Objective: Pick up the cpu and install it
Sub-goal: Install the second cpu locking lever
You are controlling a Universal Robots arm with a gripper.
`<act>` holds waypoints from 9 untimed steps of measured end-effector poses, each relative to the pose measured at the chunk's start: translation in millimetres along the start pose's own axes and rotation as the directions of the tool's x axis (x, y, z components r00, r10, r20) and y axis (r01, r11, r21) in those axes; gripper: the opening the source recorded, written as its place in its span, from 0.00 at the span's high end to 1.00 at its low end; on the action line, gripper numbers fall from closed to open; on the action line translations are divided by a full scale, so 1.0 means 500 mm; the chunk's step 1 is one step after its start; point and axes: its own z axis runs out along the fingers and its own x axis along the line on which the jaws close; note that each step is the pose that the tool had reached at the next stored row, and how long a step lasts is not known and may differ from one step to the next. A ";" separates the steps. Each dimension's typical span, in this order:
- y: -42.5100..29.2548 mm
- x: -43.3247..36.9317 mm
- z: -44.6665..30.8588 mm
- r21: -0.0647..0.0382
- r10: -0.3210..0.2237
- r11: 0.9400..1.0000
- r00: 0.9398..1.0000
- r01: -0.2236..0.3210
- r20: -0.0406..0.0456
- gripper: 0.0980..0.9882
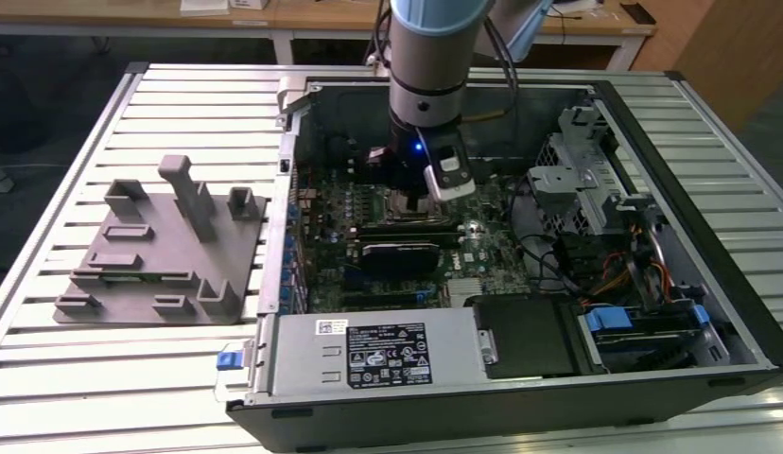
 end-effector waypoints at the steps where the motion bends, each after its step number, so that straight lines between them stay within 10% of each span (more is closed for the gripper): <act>1: 0.003 0.001 0.000 0.002 0.000 1.000 1.000 0.000 0.000 0.99; 9: 0.017 0.004 -0.005 0.003 0.000 1.000 1.000 0.000 0.001 0.99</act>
